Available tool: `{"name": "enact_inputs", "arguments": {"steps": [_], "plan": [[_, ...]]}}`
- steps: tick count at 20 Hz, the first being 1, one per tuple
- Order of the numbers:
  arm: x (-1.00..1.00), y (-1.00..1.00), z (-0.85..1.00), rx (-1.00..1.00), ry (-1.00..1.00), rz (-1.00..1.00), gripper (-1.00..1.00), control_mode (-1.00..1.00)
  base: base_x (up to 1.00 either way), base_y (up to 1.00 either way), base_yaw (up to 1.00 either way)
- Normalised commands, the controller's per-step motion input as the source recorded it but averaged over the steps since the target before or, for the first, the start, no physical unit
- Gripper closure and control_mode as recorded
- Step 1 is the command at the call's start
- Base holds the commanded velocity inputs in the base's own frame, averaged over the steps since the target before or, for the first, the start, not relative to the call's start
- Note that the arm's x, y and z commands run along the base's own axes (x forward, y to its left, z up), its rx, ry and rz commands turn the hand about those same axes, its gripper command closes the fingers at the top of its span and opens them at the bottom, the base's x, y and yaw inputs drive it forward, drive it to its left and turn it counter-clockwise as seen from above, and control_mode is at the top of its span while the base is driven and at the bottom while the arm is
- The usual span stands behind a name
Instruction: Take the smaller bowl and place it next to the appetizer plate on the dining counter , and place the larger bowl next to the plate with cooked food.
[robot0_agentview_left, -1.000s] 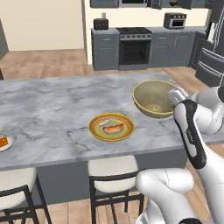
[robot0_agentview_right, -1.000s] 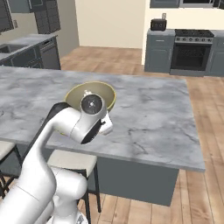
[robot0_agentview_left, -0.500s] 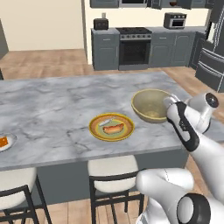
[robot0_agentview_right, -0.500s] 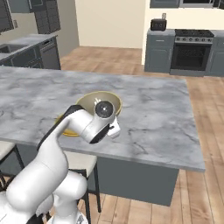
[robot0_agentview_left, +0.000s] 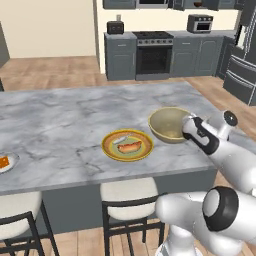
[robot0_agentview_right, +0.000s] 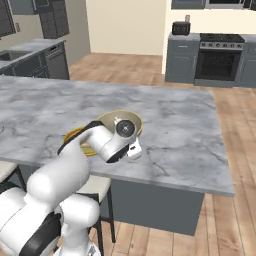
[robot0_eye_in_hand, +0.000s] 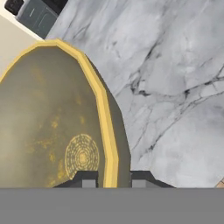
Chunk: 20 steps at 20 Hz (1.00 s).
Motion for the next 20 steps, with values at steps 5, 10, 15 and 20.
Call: {"name": "enact_inputs", "arguments": {"steps": [5, 10, 15, 20], "plan": [[0.29, -0.18, -0.30, 0.00, 0.04, 0.00, 1.00, -1.00, 0.00, 0.00, 0.00], [0.23, -0.14, -0.26, 0.00, 0.00, 0.00, 1.00, -1.00, 0.00, 0.00, 0.00], [0.26, -0.02, -0.38, 0.00, 0.01, 0.00, 1.00, -1.00, 0.00, 0.00, 0.00], [0.24, -0.09, -0.39, 0.00, 0.01, 0.00, 1.00, -1.00, 0.00, 0.00, 0.00]]}}
